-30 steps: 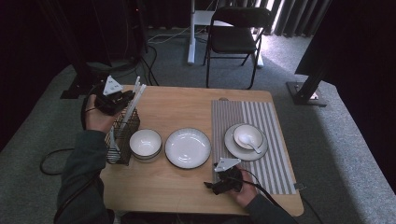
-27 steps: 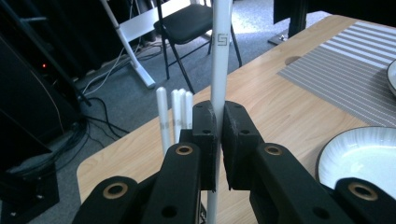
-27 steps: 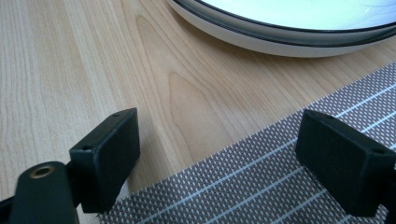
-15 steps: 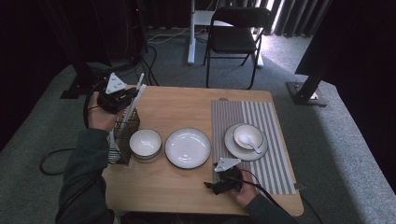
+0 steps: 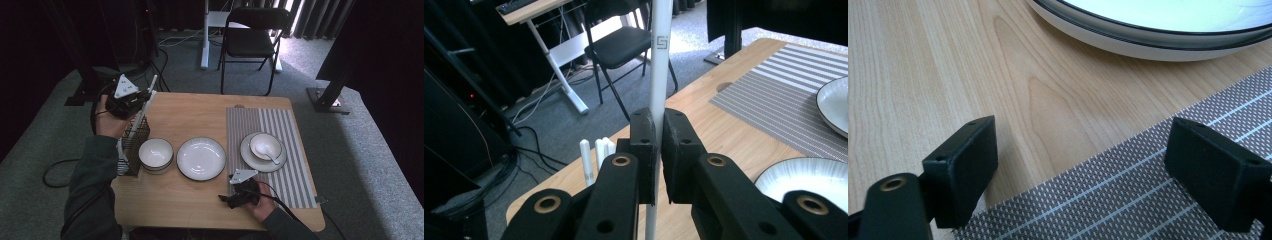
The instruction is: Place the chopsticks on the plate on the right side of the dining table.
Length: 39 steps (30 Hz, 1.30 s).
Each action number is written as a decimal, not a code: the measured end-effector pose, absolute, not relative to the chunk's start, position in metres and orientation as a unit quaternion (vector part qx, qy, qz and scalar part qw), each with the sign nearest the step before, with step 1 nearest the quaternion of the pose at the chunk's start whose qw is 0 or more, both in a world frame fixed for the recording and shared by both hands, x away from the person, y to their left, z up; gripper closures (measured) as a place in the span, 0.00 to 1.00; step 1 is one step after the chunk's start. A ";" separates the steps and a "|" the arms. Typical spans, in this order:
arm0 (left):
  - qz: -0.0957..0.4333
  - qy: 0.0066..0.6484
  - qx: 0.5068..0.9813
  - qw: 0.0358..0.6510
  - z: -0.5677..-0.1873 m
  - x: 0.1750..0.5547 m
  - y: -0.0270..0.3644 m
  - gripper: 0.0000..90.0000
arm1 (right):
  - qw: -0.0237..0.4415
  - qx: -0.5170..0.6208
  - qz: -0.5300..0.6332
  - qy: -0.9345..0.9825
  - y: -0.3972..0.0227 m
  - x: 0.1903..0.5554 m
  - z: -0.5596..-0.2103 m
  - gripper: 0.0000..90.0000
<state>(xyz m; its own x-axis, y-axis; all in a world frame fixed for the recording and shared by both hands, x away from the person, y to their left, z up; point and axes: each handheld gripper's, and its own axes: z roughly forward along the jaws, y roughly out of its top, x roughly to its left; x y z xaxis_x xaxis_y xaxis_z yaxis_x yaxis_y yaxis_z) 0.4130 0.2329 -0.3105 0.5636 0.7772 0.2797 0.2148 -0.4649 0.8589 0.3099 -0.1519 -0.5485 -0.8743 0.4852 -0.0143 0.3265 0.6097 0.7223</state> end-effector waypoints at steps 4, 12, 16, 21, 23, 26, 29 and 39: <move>0.345 0.313 0.784 0.410 -0.307 0.413 0.230 0.94 | 0.105 0.228 0.379 0.891 -0.152 0.310 -0.548 0.15; 0.344 0.307 0.784 0.417 -0.304 0.413 0.224 0.94 | 0.105 0.227 0.379 0.891 -0.152 0.310 -0.548 0.15; 0.344 0.303 0.785 0.415 -0.303 0.413 0.221 0.94 | 0.105 0.228 0.379 0.891 -0.152 0.310 -0.548 0.15; 0.344 0.301 0.784 0.420 -0.301 0.413 0.219 0.94 | 0.105 0.228 0.379 0.891 -0.152 0.310 -0.548 0.15; 0.345 0.300 0.784 0.420 -0.300 0.413 0.219 0.94 | 0.105 0.228 0.379 0.891 -0.152 0.310 -0.548 0.15; 0.346 0.297 0.784 0.421 -0.297 0.412 0.217 0.94 | 0.105 0.228 0.379 0.891 -0.152 0.310 -0.548 0.15; 0.345 0.295 0.783 0.425 -0.296 0.412 0.217 0.94 | 0.105 0.228 0.379 0.891 -0.152 0.310 -0.548 0.15; 0.335 0.291 0.786 0.430 -0.299 0.413 0.209 0.94 | 0.105 0.228 0.379 0.891 -0.152 0.310 -0.548 0.15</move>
<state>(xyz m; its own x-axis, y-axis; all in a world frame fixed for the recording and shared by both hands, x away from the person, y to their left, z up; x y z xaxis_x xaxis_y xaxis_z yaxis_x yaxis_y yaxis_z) 0.4131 0.2092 -0.2994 0.6067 0.7456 0.2758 0.1702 -0.4607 0.8711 0.3098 -0.1519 -0.5485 -0.8743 0.4853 -0.0141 0.3265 0.6094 0.7225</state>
